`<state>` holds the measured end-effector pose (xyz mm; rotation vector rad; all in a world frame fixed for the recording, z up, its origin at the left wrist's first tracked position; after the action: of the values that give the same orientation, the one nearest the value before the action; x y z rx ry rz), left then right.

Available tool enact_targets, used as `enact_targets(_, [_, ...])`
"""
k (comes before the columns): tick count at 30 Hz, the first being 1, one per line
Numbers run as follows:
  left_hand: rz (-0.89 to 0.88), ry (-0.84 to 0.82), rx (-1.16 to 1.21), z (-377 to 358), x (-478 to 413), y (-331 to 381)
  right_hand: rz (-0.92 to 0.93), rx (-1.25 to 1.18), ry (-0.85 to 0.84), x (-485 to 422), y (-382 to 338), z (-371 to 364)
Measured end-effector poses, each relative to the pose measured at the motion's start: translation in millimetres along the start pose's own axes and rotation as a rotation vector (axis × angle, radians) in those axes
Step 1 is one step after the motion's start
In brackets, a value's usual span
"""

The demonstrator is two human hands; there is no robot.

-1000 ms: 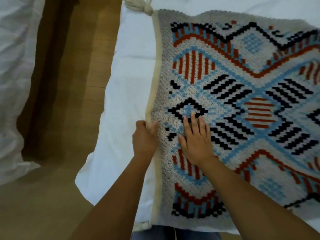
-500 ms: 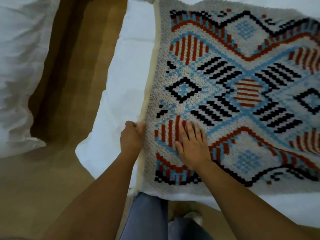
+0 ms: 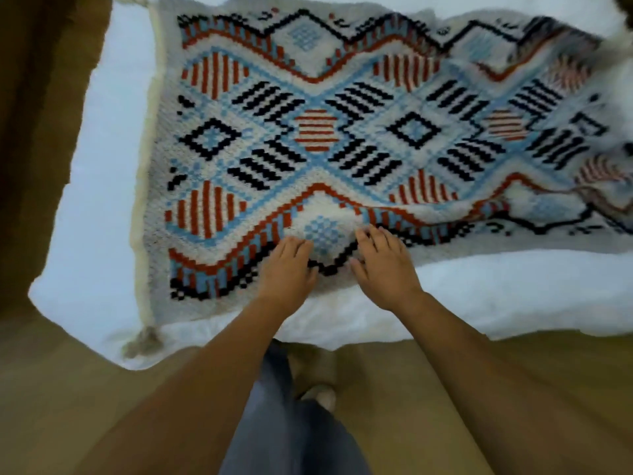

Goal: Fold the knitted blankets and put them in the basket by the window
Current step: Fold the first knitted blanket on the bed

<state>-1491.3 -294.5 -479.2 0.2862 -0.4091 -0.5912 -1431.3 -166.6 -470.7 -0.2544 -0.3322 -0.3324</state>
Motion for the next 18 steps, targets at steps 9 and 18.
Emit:
enact_targets(9, [-0.485, -0.162, -0.203, -76, -47, 160, -0.174, 0.020, 0.098, 5, 138, 17])
enact_targets(18, [-0.326, -0.202, -0.384, -103, -101, 195, -0.063, 0.125, 0.064, -19, 202, -6])
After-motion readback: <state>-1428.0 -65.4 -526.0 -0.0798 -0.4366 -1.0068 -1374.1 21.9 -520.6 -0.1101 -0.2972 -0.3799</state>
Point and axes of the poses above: each hand's wrist, its own x-axis away from the middle knuckle, its own z-axis out of the back of the hand, y = z × x, the point moved 8 cm from there along -x, towards the middle knuckle, and after that the axes turned 6 degrees about y, right-handed, at the moved point
